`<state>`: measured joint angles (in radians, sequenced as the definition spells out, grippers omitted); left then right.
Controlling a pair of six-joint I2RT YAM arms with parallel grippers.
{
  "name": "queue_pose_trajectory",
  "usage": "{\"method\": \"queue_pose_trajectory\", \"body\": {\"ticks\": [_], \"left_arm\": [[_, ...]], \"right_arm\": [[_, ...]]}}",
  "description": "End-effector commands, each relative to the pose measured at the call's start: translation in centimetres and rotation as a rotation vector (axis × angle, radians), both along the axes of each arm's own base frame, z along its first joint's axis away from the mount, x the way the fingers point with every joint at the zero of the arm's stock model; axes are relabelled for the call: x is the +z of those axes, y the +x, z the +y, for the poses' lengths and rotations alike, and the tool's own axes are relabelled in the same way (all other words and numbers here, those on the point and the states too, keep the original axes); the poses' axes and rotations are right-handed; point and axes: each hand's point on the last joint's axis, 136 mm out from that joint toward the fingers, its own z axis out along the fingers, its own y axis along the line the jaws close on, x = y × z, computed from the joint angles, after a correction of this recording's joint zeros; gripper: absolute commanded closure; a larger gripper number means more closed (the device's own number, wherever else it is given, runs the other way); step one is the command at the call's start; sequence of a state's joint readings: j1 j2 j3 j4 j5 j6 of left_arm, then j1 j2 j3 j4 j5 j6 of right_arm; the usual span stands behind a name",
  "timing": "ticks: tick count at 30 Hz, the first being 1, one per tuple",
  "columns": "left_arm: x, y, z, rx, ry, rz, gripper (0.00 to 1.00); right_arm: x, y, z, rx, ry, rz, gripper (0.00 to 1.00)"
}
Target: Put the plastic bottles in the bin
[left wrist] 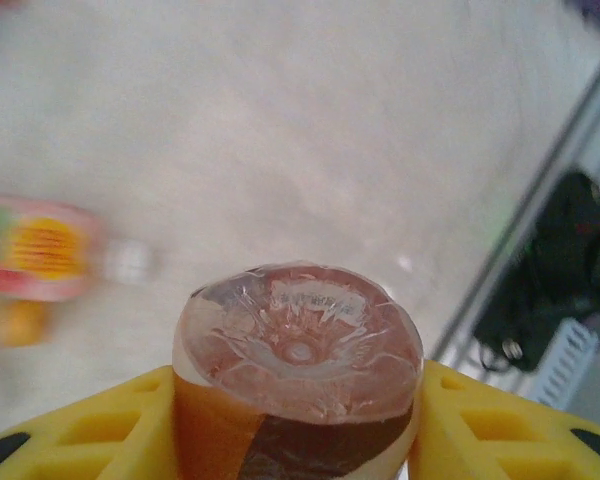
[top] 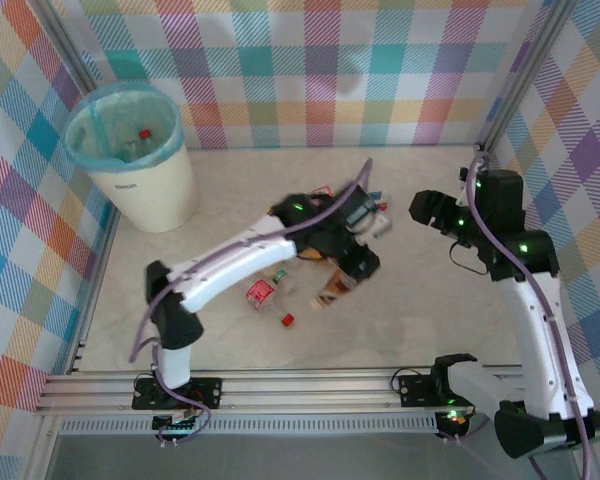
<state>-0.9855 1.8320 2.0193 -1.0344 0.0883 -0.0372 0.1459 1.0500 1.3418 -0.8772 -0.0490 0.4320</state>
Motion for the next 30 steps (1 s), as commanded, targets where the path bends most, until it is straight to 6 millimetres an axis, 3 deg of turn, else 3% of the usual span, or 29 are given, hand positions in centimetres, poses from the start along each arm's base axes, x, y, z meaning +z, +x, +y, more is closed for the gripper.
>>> {"method": "queue_pose_trajectory", "body": {"ticks": [1,9,12,19,23,27,30], "left_arm": [[10.2,4.0,5.1,0.166,-0.154,-0.26,0.5],[22.2,10.9,14.9,0.479,-0.284,-0.612,0.52],[25.3,13.3,18.9,0.591,-0.307,-0.713,0.52],[27.9,18.2,27.6,0.843,-0.293,-0.832,0.53],[29.1,20.1,33.8,1.001,-0.292,-0.884,0.55],[29.9,21.7,40.2,1.146,-0.334,-0.926,0.56],[29.2,23.3,45.3,1.267,-0.332,-0.949,0.57]], "right_arm": [[1.6,1.8,2.4,0.049,0.038,-0.041,0.22],[3.9,5.3,10.4,0.232,0.02,-0.123,0.22],[4.9,6.1,13.7,0.307,0.06,-0.159,0.23],[6.1,6.6,22.5,0.51,0.109,-0.21,0.23],[6.4,6.2,27.1,0.628,0.121,-0.237,0.23],[5.8,5.8,30.6,0.71,0.126,-0.253,0.23],[5.4,5.2,32.6,0.765,0.153,-0.257,0.23]]}}
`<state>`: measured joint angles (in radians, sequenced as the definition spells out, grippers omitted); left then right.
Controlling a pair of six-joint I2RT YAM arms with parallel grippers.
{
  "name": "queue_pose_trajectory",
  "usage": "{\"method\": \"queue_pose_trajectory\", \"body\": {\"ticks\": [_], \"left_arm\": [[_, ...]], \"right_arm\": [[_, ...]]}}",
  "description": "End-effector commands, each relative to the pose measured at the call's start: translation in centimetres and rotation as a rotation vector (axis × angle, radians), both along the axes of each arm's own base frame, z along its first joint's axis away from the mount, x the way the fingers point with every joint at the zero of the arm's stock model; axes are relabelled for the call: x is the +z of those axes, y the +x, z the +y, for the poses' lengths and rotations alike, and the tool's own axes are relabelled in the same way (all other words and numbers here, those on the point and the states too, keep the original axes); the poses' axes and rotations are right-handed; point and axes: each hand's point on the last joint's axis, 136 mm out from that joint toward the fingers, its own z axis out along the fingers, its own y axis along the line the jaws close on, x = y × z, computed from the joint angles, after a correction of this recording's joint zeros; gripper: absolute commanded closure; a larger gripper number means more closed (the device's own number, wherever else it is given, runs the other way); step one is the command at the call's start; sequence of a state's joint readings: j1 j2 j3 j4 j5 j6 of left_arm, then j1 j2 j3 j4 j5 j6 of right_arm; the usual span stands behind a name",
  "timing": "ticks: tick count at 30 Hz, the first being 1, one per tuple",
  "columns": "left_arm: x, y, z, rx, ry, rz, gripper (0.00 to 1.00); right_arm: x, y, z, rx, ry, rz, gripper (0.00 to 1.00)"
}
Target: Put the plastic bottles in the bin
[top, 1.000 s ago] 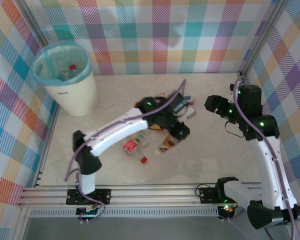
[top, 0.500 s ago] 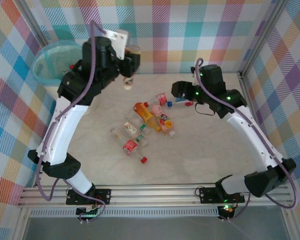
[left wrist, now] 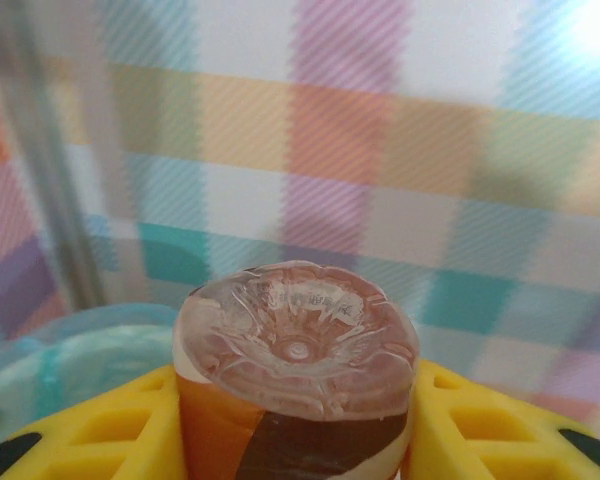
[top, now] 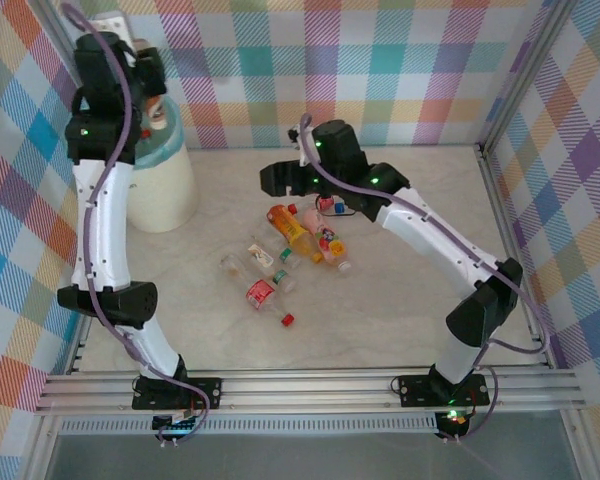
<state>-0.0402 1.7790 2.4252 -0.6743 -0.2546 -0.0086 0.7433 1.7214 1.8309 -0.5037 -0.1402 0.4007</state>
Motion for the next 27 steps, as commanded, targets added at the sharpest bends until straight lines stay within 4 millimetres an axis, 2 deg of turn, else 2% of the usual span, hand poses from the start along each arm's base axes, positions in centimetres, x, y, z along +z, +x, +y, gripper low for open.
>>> {"method": "queue_pose_trajectory", "body": {"ticks": [1,3,5,9,13,18,21,24,27], "left_arm": [[2.3,0.9,5.0,0.112,-0.057,-0.128,0.57],[0.6,2.7,7.3,0.161,-0.051,-0.107,0.57],[-1.9,4.8,8.8,0.177,-0.053,-0.062,0.58],[-6.9,8.6,9.3,0.167,-0.06,0.026,0.58],[-10.7,11.3,9.0,0.128,-0.079,0.086,0.58],[-14.3,13.0,8.1,0.066,-0.085,0.151,0.53],[-15.6,13.4,7.5,0.026,-0.091,0.174,0.48],[-16.3,13.2,7.0,0.002,-0.1,0.185,0.33],[-15.9,12.8,6.9,-0.002,-0.099,0.175,0.27]], "right_arm": [[2.1,-0.9,2.6,0.1,0.07,-0.069,0.23],[1.8,-1.6,3.6,0.14,0.07,-0.073,0.23],[1.4,-2.2,4.5,0.176,0.063,-0.079,0.23],[0.1,-2.8,5.2,0.207,0.052,-0.062,0.22],[-1.7,-2.9,5.4,0.211,0.033,-0.026,0.22],[-3.7,-3.3,4.9,0.214,-0.002,-0.016,0.22],[-4.6,-3.4,4.4,0.202,-0.02,-0.015,0.22],[-5.2,-3.3,4.0,0.187,-0.031,-0.01,0.21],[-5.4,-3.2,3.6,0.167,-0.045,-0.004,0.21]]}}
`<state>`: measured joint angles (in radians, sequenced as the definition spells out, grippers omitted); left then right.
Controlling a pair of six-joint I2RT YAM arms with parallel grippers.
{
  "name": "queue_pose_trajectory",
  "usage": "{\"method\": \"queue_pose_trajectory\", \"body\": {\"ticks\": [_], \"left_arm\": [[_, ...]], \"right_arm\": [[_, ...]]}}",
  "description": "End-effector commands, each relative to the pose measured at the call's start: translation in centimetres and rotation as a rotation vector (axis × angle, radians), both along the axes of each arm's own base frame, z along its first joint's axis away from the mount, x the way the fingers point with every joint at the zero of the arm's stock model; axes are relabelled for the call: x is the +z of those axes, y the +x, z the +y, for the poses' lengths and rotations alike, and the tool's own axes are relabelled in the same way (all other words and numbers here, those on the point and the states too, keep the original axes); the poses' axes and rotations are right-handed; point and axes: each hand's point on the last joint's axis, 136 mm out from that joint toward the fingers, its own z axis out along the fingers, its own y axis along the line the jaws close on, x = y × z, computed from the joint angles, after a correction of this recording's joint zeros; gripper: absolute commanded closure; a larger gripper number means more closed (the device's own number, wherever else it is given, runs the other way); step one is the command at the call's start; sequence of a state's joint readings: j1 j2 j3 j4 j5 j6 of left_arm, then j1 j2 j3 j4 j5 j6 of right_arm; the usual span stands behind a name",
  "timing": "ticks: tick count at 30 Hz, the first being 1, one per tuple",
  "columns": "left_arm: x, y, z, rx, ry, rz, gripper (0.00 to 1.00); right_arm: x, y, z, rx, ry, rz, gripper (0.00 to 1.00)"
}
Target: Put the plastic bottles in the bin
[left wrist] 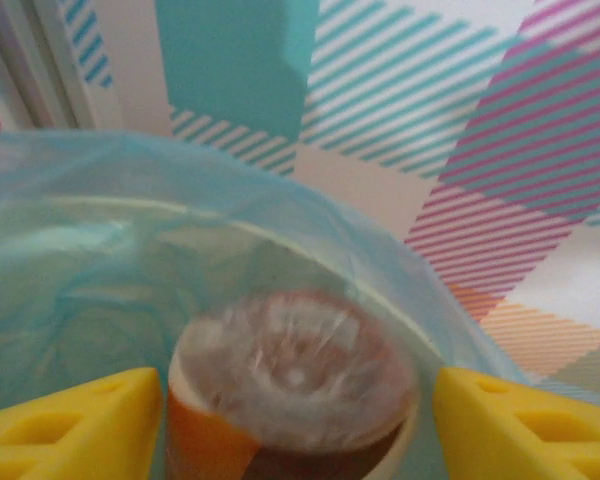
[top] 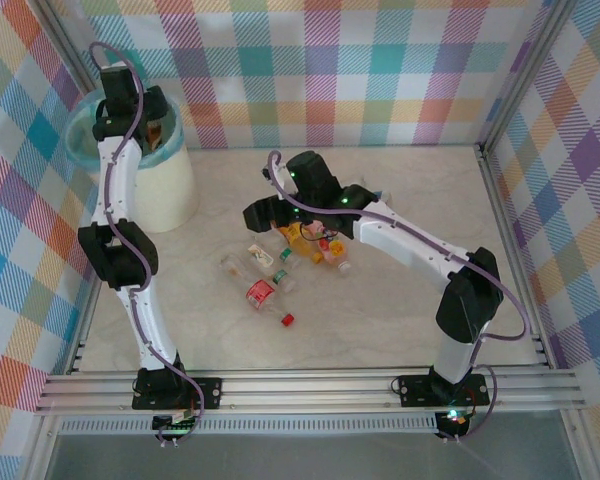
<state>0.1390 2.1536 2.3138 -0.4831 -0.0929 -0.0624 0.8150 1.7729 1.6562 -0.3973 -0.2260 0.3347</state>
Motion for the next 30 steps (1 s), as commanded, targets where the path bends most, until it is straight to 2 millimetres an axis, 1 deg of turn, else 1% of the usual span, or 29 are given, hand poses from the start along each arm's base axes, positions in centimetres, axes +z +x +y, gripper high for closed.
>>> {"method": "queue_pose_trajectory", "body": {"ticks": [1,8,12,15,18,21,23,28,30], "left_arm": [[4.8,-1.3,-0.9,-0.033,0.007,-0.109,0.27],[6.7,-2.4,-0.9,-0.031,0.027,-0.13,0.27],[8.3,-3.4,-1.2,-0.039,0.03,-0.151,0.28],[9.8,-4.6,-1.6,-0.048,0.015,-0.169,0.28],[11.2,-6.4,-2.4,-0.064,-0.013,-0.171,0.28],[11.9,-8.6,-4.3,-0.091,-0.018,-0.144,0.29],[12.3,-10.3,-5.9,-0.113,-0.011,-0.133,0.28],[12.0,-14.5,-11.1,-0.216,-0.004,-0.124,0.28],[11.1,-16.2,-13.5,-0.273,0.007,-0.107,0.28]], "right_arm": [[2.6,0.1,-0.4,-0.012,0.038,-0.066,0.21],[3.3,0.0,-0.9,-0.027,0.038,-0.079,0.21],[3.3,0.1,-1.5,-0.046,0.014,-0.085,0.2],[3.2,-0.1,-2.2,-0.044,-0.027,-0.112,0.2],[2.4,0.0,-3.8,-0.049,-0.109,-0.148,0.2],[0.7,-0.1,-5.6,-0.032,-0.193,-0.141,0.2],[-0.7,0.4,-7.3,-0.073,-0.242,-0.102,0.21],[-4.5,2.0,-11.8,-0.174,-0.315,0.022,0.22],[-6.1,2.3,-13.2,-0.185,-0.359,0.041,0.2]]}}
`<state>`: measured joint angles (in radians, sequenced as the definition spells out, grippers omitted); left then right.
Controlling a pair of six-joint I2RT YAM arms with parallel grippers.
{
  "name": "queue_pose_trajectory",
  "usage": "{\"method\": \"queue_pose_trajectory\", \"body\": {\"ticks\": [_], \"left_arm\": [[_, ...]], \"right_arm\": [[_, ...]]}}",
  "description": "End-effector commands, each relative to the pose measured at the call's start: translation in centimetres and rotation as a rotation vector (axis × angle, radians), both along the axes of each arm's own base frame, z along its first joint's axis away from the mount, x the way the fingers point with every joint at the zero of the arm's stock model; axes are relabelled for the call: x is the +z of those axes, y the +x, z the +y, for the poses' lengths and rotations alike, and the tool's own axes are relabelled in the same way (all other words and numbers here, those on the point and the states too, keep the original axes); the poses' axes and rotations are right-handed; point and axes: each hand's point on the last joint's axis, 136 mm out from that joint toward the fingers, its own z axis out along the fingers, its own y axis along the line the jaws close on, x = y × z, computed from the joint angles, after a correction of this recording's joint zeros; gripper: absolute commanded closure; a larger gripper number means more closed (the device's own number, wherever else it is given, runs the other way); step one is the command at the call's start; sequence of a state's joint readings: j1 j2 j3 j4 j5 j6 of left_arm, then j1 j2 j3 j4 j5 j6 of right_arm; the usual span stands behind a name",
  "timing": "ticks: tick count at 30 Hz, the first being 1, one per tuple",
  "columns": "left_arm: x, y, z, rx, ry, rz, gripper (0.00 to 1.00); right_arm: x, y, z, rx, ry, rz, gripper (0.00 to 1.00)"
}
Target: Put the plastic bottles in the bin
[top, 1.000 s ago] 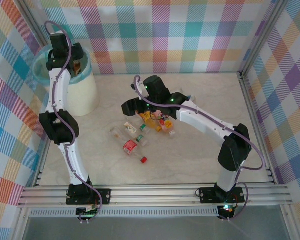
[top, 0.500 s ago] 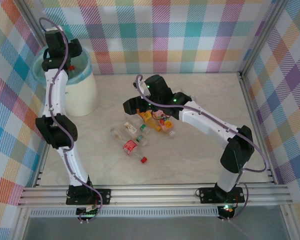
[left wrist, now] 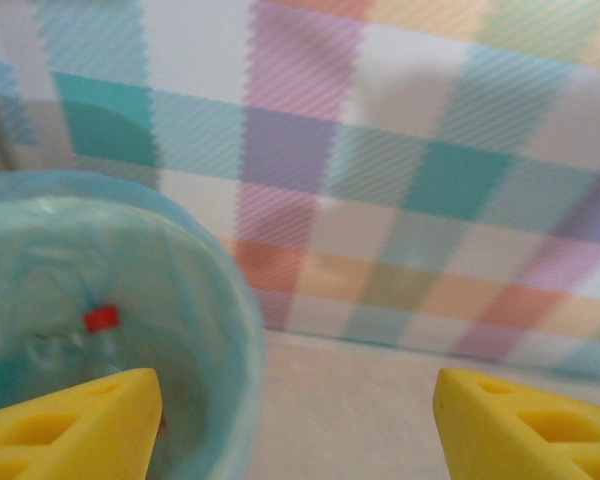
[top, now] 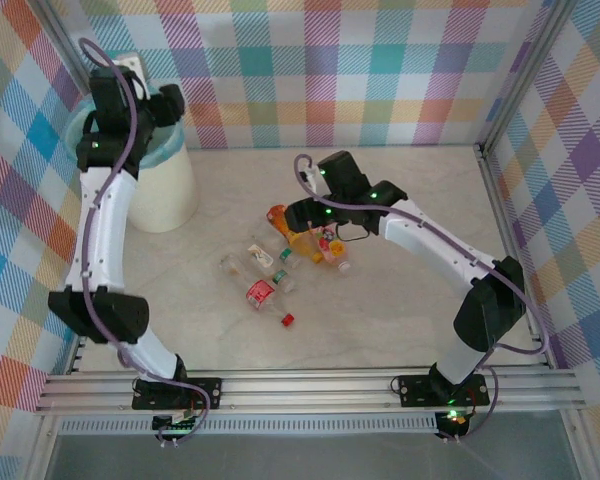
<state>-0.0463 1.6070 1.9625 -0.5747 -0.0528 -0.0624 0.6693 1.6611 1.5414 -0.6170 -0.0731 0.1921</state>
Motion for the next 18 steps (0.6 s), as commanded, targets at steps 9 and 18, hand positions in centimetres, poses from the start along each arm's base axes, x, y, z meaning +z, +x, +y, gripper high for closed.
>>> {"method": "queue_pose_trajectory", "body": {"ticks": [9,18], "left_arm": [[-6.5,-9.3,-11.7,-0.356,0.007,0.12,0.27],[-12.8,-12.8,-13.2,-0.391,-0.052,0.247,0.27]], "right_arm": [[-8.9,1.2,-6.1,-0.051,-0.203,0.12,0.15],[-14.2,1.6,-6.0,-0.038,-0.25,0.209,0.14]]}}
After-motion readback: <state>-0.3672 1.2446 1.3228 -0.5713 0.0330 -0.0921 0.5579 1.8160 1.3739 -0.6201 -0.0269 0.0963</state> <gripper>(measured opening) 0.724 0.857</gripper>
